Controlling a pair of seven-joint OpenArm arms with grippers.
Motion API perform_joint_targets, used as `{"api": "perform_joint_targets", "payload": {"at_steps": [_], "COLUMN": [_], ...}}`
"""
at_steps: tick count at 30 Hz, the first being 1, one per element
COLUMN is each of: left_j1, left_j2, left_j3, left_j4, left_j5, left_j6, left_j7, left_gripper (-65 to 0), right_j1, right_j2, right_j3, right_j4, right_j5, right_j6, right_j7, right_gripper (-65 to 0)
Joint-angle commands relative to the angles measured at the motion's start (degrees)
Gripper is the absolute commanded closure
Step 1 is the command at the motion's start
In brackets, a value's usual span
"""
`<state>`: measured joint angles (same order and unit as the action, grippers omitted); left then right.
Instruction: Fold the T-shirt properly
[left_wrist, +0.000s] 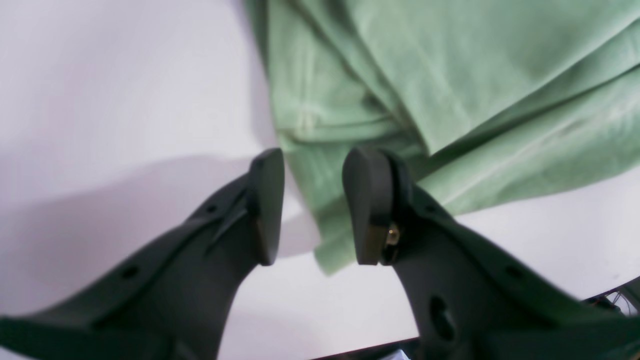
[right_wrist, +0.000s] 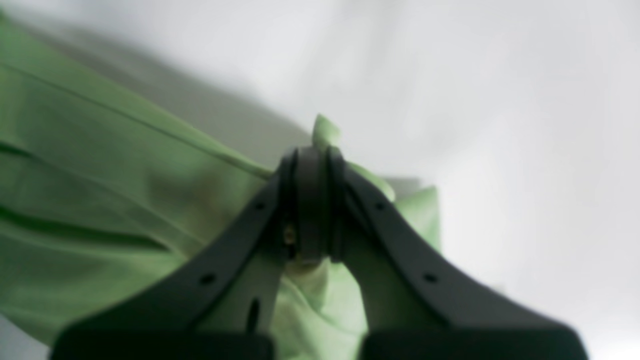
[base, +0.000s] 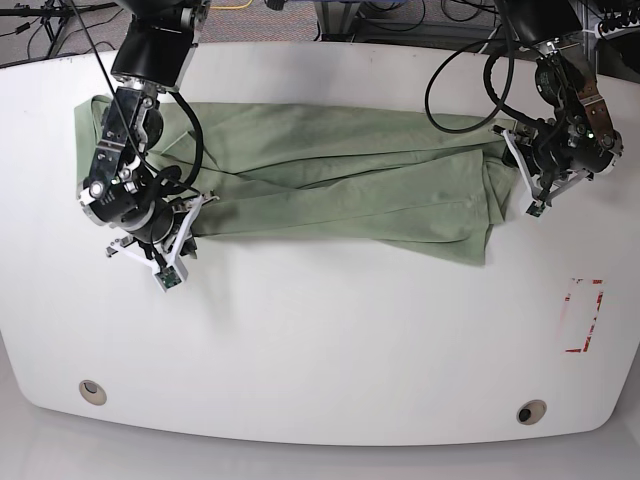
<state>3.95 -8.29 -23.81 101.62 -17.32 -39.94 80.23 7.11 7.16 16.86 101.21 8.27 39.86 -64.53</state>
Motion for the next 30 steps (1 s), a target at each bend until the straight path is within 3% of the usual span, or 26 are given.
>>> {"api": "perform_joint_targets", "payload": {"at_steps": [1, 6, 14, 23, 25, 27, 30], "left_j1": [-0.56, -0.56, -0.74, -0.74, -0.74, -0.74, -0.82], "left_j2": [-0.63, -0.63, -0.63, -0.63, -0.63, -0.63, -0.63], "left_j3": [-0.05, -0.05, 0.12, 0.21, 0.21, 0.21, 0.21], "left_j4": [0.84, 0.84, 0.75, 0.75, 0.75, 0.75, 0.66], "left_j5": [-0.13, -0.04, 0.05, 0.05, 0.05, 0.05, 0.05], "left_j6": [-0.06, -0.06, -0.06, -0.06, -0.06, -0.06, -0.06], "left_j7": [-0.23, -0.23, -0.23, -0.23, -0.23, -0.23, -0.23], "left_gripper": [-21.5, -21.5, -21.5, -21.5, -21.5, -21.5, -21.5], "right_j1": [-1.80, -8.21, -16.74, -22.81, -23.42, -23.69, -23.51], "right_j2": [-1.22, -3.07, -5.36, -6.32, -6.32, -6.32, -6.32], "right_j3": [0.32, 0.32, 0.32, 2.43, 2.79, 2.79, 3.05], "right_j4": [8.55, 15.14, 15.23, 15.23, 15.23, 15.23, 15.41], "right_j5": [0.65, 0.65, 0.74, 5.40, 6.36, 6.98, 7.33], "right_j6": [0.14, 0.14, 0.14, 0.14, 0.14, 0.14, 0.14], "right_j7": [-3.29, -6.54, -4.96, -3.38, -3.38, -3.38, -3.38], "right_gripper": [0.0, 0.0, 0.0, -0.6, -4.3, -12.2, -30.3]}}
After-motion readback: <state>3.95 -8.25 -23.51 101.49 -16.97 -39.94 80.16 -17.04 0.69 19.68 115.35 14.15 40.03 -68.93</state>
